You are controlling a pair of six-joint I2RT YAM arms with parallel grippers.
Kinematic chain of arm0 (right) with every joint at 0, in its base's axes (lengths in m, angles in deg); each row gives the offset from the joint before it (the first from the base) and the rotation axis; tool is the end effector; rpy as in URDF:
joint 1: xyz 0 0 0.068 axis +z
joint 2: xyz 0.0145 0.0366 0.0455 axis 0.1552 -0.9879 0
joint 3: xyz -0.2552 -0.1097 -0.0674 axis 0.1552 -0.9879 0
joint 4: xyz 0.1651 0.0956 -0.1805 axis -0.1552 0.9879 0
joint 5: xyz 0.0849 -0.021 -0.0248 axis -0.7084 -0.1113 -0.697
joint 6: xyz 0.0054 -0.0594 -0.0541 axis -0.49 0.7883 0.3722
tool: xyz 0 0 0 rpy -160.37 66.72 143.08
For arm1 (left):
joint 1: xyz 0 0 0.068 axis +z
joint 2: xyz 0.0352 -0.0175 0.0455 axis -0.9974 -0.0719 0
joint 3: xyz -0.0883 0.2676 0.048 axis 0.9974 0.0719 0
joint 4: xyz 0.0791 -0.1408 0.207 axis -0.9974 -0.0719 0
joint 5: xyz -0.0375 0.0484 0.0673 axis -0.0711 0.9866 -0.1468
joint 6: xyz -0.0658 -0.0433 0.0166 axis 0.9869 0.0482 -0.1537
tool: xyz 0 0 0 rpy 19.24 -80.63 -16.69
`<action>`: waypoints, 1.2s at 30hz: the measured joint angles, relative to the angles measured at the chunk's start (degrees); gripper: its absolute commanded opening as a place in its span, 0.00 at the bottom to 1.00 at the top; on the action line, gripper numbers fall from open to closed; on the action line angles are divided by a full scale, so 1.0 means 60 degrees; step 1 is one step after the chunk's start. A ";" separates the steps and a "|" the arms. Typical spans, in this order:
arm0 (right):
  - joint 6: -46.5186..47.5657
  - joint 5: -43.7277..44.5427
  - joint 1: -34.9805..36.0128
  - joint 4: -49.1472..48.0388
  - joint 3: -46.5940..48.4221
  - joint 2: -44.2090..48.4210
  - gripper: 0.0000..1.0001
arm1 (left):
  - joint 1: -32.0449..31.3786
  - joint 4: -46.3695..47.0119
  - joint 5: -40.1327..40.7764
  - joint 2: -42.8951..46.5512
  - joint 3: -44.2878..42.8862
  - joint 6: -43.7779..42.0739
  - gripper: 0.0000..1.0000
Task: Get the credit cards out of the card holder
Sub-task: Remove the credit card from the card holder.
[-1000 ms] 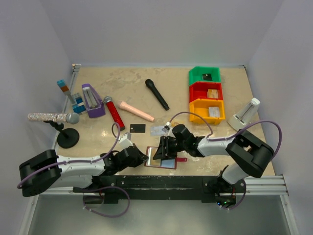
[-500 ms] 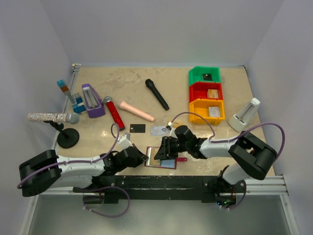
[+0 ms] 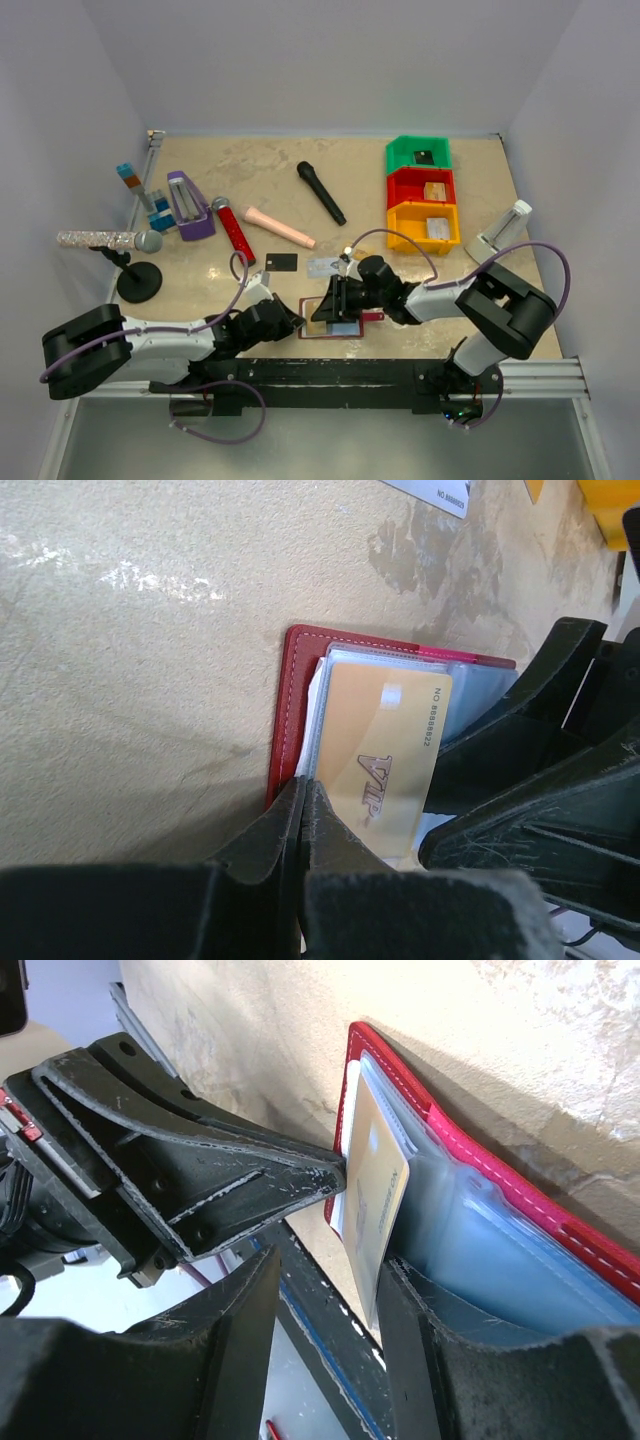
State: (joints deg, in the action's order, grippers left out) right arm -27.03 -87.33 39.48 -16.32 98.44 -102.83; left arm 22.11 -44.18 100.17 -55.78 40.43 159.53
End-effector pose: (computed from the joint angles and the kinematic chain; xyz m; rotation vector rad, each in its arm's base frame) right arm 0.1675 0.2389 0.1220 -0.0839 2.5660 1.4792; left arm 0.1087 -0.1694 0.1054 -0.5489 2.3772 -0.9108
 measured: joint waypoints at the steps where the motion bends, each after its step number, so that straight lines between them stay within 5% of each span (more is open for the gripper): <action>1: -0.0011 -0.0007 0.0000 0.0000 0.0000 -0.0029 0.47 | 0.0000 0.0084 -0.0007 0.0000 0.0036 -0.0036 0.00; 36: 0.0033 -0.0652 -0.0058 0.0477 0.0470 -0.0364 0.47 | 0.0000 0.2612 -0.0313 -0.0900 0.0612 -0.0335 0.00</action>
State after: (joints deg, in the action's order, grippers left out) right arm -26.83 -91.25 39.13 -13.45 101.26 -105.02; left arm 22.11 -28.51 98.30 -61.18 44.11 157.52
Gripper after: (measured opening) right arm 0.480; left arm 0.012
